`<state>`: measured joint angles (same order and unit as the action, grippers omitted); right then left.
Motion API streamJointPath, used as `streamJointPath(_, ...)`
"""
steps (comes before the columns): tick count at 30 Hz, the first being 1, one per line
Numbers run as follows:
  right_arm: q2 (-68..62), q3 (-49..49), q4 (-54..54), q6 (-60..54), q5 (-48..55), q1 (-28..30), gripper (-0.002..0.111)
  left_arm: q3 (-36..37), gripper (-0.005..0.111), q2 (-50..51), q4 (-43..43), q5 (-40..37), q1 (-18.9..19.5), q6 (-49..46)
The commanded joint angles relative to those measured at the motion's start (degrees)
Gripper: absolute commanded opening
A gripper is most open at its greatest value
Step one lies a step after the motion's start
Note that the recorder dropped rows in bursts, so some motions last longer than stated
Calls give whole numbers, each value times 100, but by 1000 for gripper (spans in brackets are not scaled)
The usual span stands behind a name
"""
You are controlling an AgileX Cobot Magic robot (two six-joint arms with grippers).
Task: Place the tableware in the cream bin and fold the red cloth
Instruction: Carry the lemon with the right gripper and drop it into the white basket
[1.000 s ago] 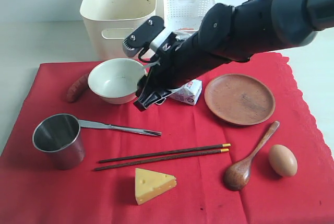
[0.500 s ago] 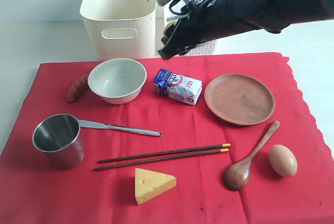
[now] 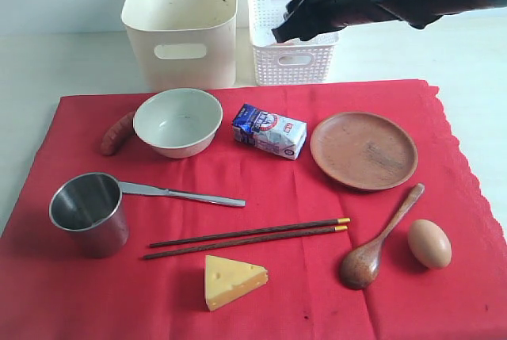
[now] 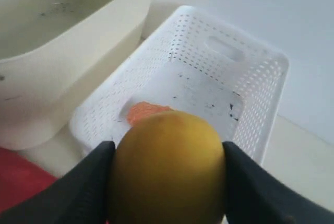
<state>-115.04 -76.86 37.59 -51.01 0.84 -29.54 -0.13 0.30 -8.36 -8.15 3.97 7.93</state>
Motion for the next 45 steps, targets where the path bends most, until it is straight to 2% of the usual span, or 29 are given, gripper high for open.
streamJointPath(1, -488, -629, -16, -2, -84, 152, 0, 13, 0, -30, -36, 11, 7, -21)
streamJointPath(12, -1474, -1474, -53, -48, -211, 260, 0, 13, 0, -30, -36, 11, 7, -21)
streamJointPath(25, -1677, -1509, -53, 4, -675, 250, 2, 13, 0, -30, -36, 11, 7, -21)
streamJointPath(29, -1677, -1509, 268, 21, -675, 250, 18, 13, 0, -30, -36, 11, 7, -21)
streamJointPath(35, -1677, -1509, 314, 3, -664, 250, 50, 13, 0, -30, -36, 11, 7, -21)
streamJointPath(39, -1677, -1509, 391, 18, -664, 250, 65, 13, 0, -30, -36, 11, 7, -21)
streamJointPath(41, -1677, -1509, 509, 18, -664, 250, 70, 13, 0, -30, -36, 11, 7, -21)
streamJointPath(45, -1677, -1509, 523, 18, -664, 250, 70, 13, 0, -30, -36, 11, 7, -21)
